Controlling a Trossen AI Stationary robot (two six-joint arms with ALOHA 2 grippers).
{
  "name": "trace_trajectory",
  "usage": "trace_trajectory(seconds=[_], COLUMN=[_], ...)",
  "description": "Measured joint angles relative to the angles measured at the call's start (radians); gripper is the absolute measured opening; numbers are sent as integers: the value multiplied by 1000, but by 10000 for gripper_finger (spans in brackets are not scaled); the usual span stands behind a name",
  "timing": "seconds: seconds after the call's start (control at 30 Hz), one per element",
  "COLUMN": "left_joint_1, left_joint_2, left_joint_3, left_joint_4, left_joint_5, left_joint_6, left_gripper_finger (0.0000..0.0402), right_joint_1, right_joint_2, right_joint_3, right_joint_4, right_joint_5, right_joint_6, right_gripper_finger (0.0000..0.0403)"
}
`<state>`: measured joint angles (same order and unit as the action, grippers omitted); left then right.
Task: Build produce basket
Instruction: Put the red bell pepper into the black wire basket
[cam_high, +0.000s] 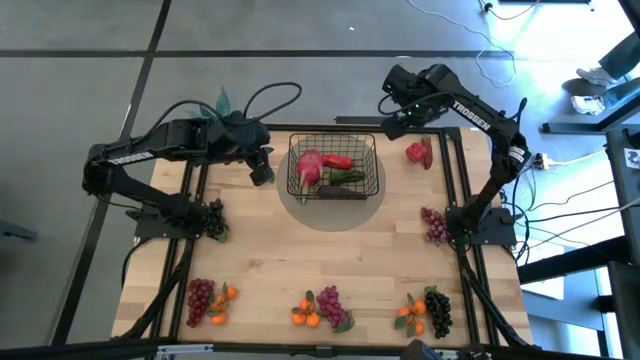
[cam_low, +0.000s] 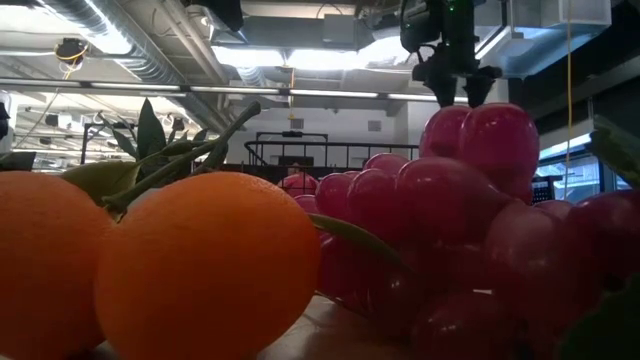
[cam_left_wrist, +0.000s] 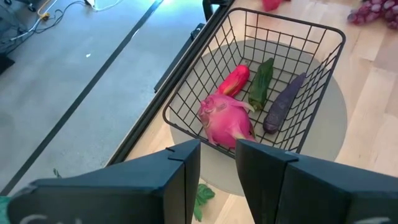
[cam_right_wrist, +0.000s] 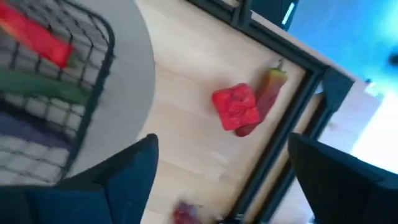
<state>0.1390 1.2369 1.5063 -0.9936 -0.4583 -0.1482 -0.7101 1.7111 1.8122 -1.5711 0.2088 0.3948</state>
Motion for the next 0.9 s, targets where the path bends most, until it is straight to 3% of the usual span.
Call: trace_trajectory(seconds=[0.17, 0.43, 0.67, 0.9], left_joint_1=[0, 0, 0, 0], left_joint_2=[0, 0, 0, 0], left_joint_3=[0, 0, 0, 0], left_joint_4=[0, 0, 0, 0], left_joint_5=[0, 0, 0, 0], left_joint_6=[0, 0, 0, 0], left_gripper_finger=[90, 90, 90, 90], right_joint_1=[5, 6, -19, -39], right_joint_2=[0, 1, 2, 2], right_joint_3=[0, -28, -211, -373], right_joint_4=[8, 7, 73, 215], right_joint_5=[8, 44, 52, 138], right_joint_6=[-179, -232, -310, -354], right_gripper_finger=[341, 341, 336, 336])
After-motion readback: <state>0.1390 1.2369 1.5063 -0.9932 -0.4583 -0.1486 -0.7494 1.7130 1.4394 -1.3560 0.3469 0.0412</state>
